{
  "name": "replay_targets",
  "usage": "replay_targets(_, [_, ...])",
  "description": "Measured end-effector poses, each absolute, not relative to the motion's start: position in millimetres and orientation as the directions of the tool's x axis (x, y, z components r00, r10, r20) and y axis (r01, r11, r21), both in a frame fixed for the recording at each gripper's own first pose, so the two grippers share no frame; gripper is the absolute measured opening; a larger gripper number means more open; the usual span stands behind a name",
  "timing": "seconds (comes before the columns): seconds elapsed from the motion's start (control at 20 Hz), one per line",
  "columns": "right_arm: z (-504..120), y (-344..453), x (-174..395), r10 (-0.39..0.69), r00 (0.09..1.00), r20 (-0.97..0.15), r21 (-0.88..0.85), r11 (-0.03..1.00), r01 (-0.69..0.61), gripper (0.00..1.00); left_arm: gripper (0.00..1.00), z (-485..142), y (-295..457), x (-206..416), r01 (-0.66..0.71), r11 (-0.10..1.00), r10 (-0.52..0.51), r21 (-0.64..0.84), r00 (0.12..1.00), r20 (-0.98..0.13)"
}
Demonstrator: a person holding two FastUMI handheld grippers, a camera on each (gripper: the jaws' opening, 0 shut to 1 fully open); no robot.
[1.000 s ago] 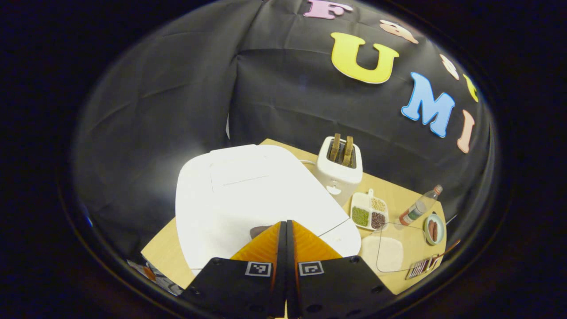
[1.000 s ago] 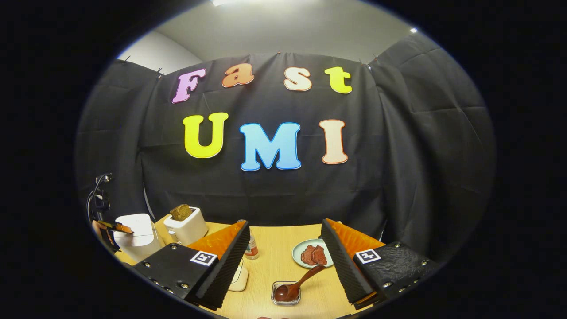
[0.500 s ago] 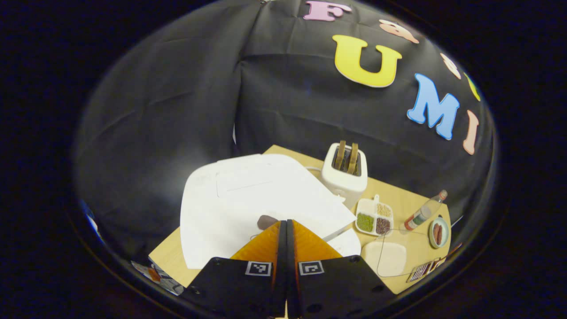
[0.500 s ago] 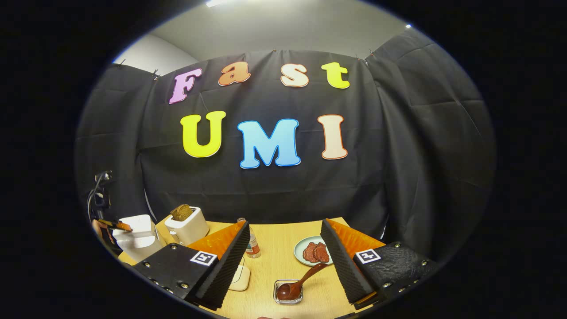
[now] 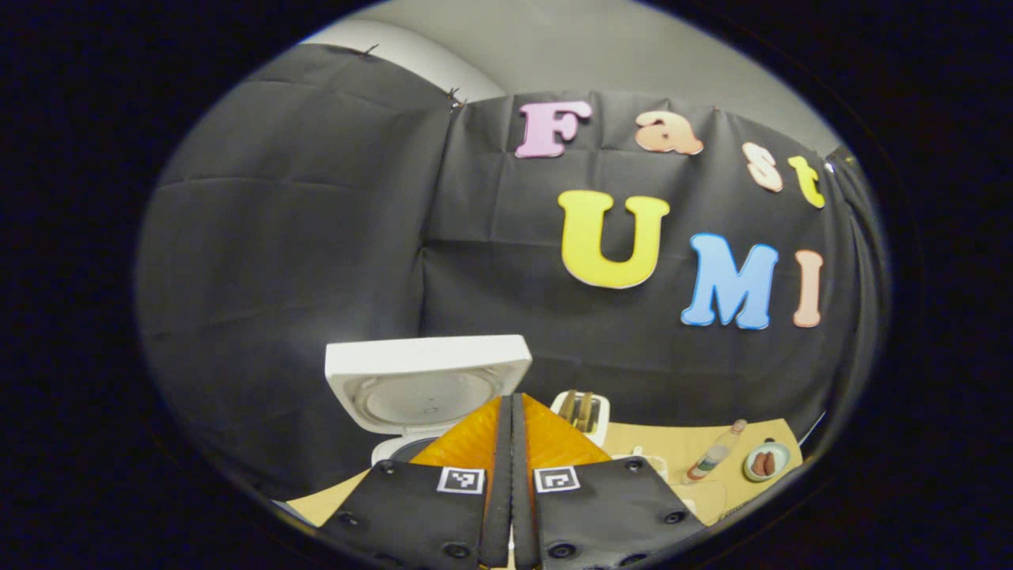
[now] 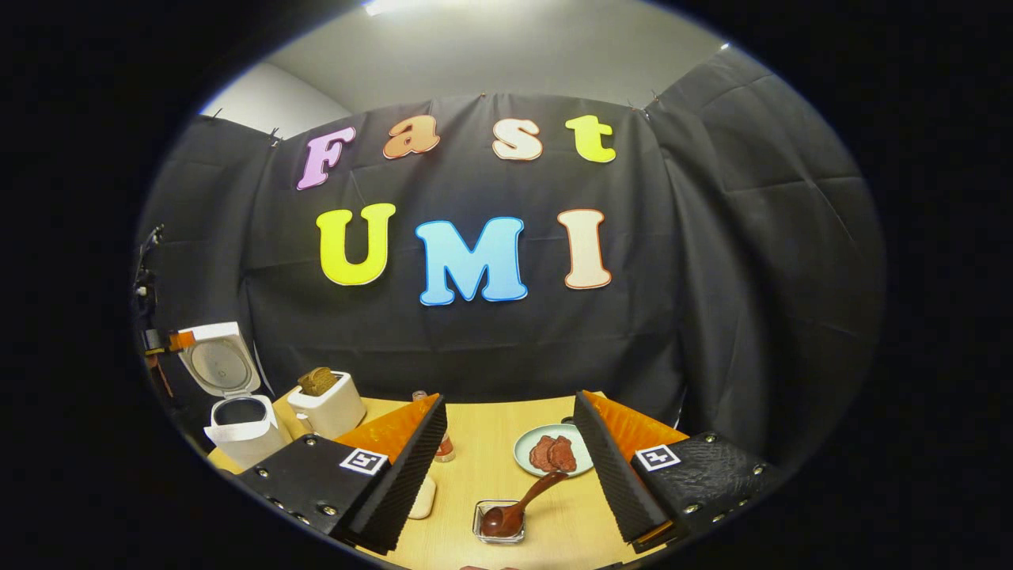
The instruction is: Close the left gripper, press the button to open the rice cooker; take a wooden spoon from the chopstick holder with the right hand, scoop a spoonful of rice and pour it into the rice cooker, then put the wooden spoon back into the chopstick holder.
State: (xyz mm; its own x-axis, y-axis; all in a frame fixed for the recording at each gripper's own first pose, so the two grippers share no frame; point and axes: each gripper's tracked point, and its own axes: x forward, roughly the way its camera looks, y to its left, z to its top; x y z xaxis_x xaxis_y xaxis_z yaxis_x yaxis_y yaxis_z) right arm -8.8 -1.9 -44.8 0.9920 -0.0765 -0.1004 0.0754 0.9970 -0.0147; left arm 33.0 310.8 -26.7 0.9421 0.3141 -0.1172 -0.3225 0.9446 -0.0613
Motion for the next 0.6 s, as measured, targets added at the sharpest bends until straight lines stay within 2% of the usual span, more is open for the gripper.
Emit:
replay_targets(0.05, [-46, -6, -9, -0.082, 0.992, -0.099, -0.014, 0.997, 0.081, 0.94, 0.10, -18, 288, 30, -0.288, 0.955, 0.283, -0.068, 0.956, -0.082])
replay_targets(0.1, [-46, -10, -10, -0.087, 0.991, -0.098, -0.013, 0.996, 0.086, 0.98, 0.14, -9, 259, 18, -0.237, 0.968, 0.233, -0.077, 0.971, -0.057])
replay_targets(0.2, [-50, -18, -9, -0.093, 0.991, -0.102, -0.007, 0.996, 0.092, 0.98, 0.60, 1, 204, 6, -0.137, 0.986, 0.135, -0.097, 0.991, -0.025])
replay_targets(0.25, [-53, -22, -9, -0.095, 0.990, -0.104, -0.005, 0.995, 0.095, 0.94, 0.78, 4, 181, 1, -0.099, 0.990, 0.098, -0.102, 0.995, -0.013])
replay_targets(0.3, [-54, -25, -8, -0.095, 0.990, -0.103, -0.007, 0.995, 0.095, 0.98, 0.78, 4, 161, -2, -0.067, 0.992, 0.068, -0.104, 0.998, 0.001])
replay_targets(0.35, [-55, -29, -8, -0.096, 0.990, -0.101, -0.012, 0.995, 0.095, 0.98, 0.83, 7, 140, -7, -0.032, 0.994, 0.034, -0.105, 0.999, 0.014])
replay_targets(0.45, [-60, -38, -8, -0.104, 0.989, -0.101, -0.024, 0.994, 0.103, 0.98, 0.81, 11, 104, -20, 0.019, 0.996, -0.015, -0.089, 0.999, 0.043])
replay_targets(0.5, [-62, -41, -8, -0.108, 0.989, -0.103, -0.025, 0.994, 0.106, 0.98, 0.88, 11, 91, -25, 0.037, 0.997, -0.033, -0.070, 0.998, 0.054])
replay_targets(0.6, [-69, -47, -7, -0.106, 0.988, -0.112, -0.015, 0.994, 0.105, 0.98, 0.91, 7, 71, -32, 0.068, 0.997, -0.066, -0.048, 0.996, 0.052])
